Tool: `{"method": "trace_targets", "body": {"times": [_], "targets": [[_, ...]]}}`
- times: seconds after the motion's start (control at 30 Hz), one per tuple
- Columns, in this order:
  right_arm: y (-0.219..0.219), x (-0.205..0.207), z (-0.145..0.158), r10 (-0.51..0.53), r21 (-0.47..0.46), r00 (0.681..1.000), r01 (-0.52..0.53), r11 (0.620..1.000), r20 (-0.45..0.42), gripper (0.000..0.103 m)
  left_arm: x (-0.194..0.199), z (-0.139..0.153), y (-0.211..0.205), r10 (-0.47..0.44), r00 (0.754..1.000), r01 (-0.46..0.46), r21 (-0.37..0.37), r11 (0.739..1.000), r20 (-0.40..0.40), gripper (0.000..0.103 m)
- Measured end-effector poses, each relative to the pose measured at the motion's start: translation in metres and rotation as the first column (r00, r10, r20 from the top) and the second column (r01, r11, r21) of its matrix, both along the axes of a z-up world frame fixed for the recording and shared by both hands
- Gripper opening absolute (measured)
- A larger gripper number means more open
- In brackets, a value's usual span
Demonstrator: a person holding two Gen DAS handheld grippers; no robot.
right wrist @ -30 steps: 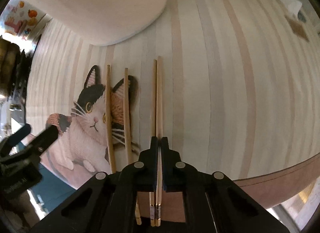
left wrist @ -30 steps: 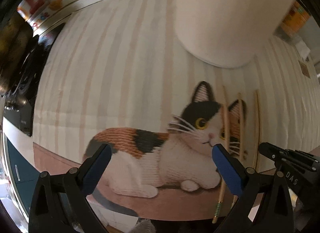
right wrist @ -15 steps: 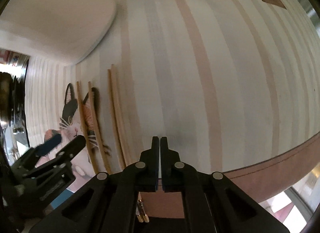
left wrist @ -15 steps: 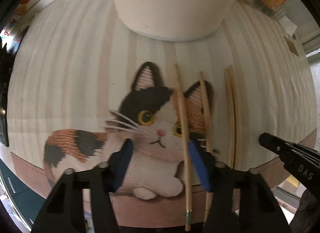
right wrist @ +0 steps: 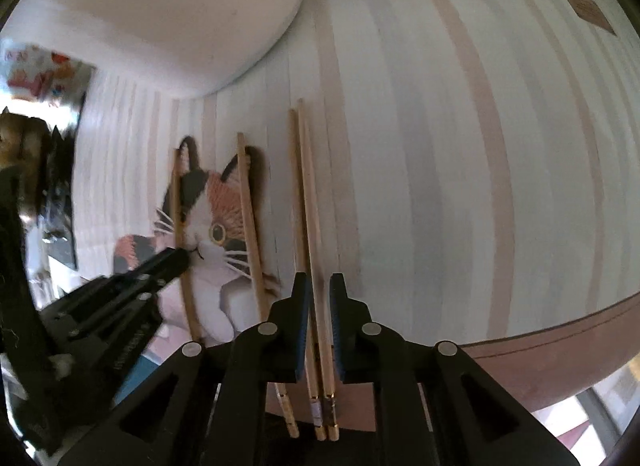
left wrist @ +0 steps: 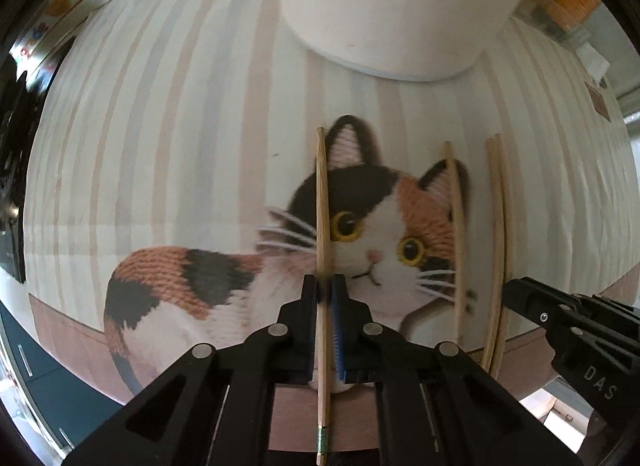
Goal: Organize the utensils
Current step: 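Grasp a chopstick with the left tool while the right tool grasps another, then lift both chopsticks upright and carry them over the cream holder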
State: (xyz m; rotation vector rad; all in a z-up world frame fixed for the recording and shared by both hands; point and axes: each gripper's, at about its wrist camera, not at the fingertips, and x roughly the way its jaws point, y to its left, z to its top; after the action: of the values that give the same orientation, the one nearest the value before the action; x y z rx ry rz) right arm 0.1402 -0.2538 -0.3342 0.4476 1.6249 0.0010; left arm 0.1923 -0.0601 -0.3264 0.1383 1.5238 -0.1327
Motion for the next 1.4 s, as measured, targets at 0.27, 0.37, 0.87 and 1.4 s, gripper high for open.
{"method": "trace_targets", "body": {"times": [0.27,0.37,0.87,1.4], "targets": [[0.03,0.018,-0.001,0.138,-0.143,0.99,-0.136,0.98,0.002,0.007,0.0,0.002,0.019,0.025,1.0,-0.025,-0.007,1.0,-0.007,0.005],[0.031,0.02,0.001,0.158,-0.194,0.987,-0.157,0.968,-0.01,0.007,0.009,0.002,0.021,0.048,0.999,-0.048,-0.006,0.999,-0.006,0.005],[-0.014,0.038,0.0,0.097,-0.27,0.994,-0.107,0.957,-0.049,0.009,0.031,0.003,0.036,0.066,0.998,-0.066,-0.001,0.998,-0.001,0.005],[-0.01,0.063,-0.004,0.079,-0.227,0.996,-0.085,0.97,-0.036,0.008,0.077,0.003,0.024,0.062,0.998,-0.062,0.003,0.998,-0.017,0.005]]}}
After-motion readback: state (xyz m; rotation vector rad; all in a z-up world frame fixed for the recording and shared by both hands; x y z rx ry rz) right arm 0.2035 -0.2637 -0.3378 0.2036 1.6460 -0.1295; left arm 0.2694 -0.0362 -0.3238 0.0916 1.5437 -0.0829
